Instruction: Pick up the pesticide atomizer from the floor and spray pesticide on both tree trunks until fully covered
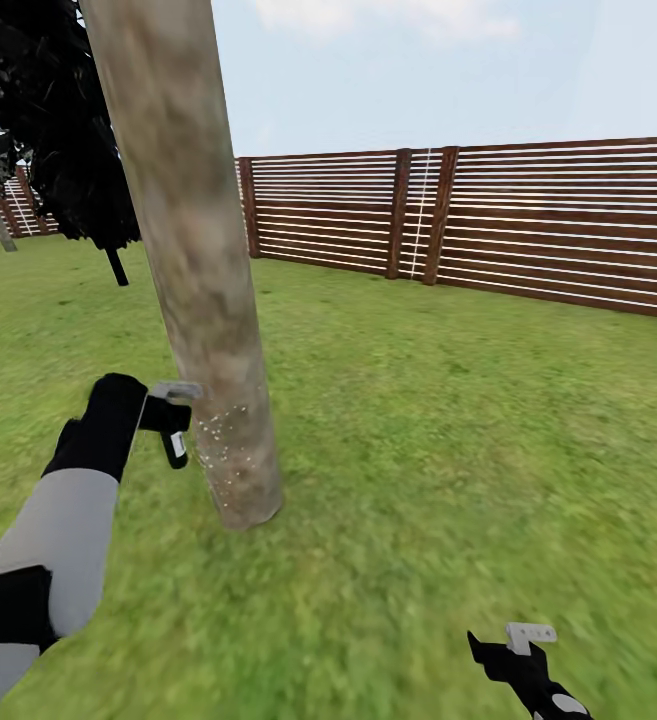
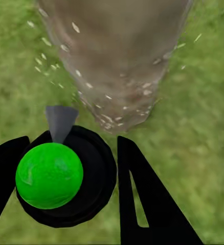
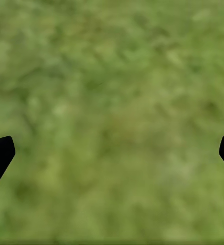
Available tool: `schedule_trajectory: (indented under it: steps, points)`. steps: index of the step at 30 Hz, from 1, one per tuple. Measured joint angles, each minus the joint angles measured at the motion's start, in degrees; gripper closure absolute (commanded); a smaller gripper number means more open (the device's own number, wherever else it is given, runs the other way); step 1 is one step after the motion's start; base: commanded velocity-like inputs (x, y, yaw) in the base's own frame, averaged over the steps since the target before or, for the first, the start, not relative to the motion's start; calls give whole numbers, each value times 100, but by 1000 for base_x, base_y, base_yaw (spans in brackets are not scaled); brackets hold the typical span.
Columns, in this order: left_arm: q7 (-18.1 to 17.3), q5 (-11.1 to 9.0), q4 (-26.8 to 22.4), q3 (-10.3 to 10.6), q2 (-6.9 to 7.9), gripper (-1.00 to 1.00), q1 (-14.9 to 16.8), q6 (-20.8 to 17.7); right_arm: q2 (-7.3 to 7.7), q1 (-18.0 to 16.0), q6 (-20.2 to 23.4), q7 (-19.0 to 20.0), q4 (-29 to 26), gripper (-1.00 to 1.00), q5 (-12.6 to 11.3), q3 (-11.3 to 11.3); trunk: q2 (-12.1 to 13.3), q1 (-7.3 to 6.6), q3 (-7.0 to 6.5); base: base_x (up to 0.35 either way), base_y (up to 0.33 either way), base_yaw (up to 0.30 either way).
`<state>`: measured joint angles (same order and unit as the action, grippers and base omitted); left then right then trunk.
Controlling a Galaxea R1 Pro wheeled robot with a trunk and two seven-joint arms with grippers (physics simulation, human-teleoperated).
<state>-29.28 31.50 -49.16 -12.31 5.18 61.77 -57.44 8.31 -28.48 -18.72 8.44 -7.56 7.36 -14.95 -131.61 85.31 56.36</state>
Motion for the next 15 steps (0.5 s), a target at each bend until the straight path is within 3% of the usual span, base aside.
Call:
schedule_trajectory:
  steps: [1, 2, 4, 6, 10, 12, 13, 15]
  points:
    - [0, 15, 2, 11, -190, 100, -17, -1, 3, 0, 0, 0, 0, -100, -1, 0, 0, 0, 0, 0, 0, 0]
    - [-1, -2, 9, 33, -281, 100, -33, -3, 3, 0, 0, 0, 0, -100, -1, 0, 0, 0, 0, 0, 0, 0]
    - [-8, 48, 57, 163, -316, 100, -57, 63, 2, 0, 0, 0, 0, -100, 0, 0, 0, 0, 0, 0, 0, 0]
    - [6, 56, 183, 208, -316, 100, -288, 136, 0, 0, 0, 0, 0, -100, 2, 1, 0, 0, 1, 0, 0, 0]
    - [164, 87, 452, 133, -307, 100, -795, 865, 19, 0, 0, 3, -2, -100, -2, -2, 0, 0, 1, 0, 0, 0]
    - [602, 118, 951, -519, -297, 100, -882, 1136, -19, 1, 0, 8, 5, -100, 18, 8, 0, 1, 1, 0, 0, 0]
    - [695, 85, 1252, -867, -294, 100, -890, 1518, -19, 6, 0, 8, 35, -100, 24, 8, 0, 1, 1, 0, 0, 0]
    - [815, 83, 1840, -1151, -273, 100, -897, 2099, -19, 8, 0, 9, 155, -100, 25, 8, 0, 1, 1, 0, 0, 0]
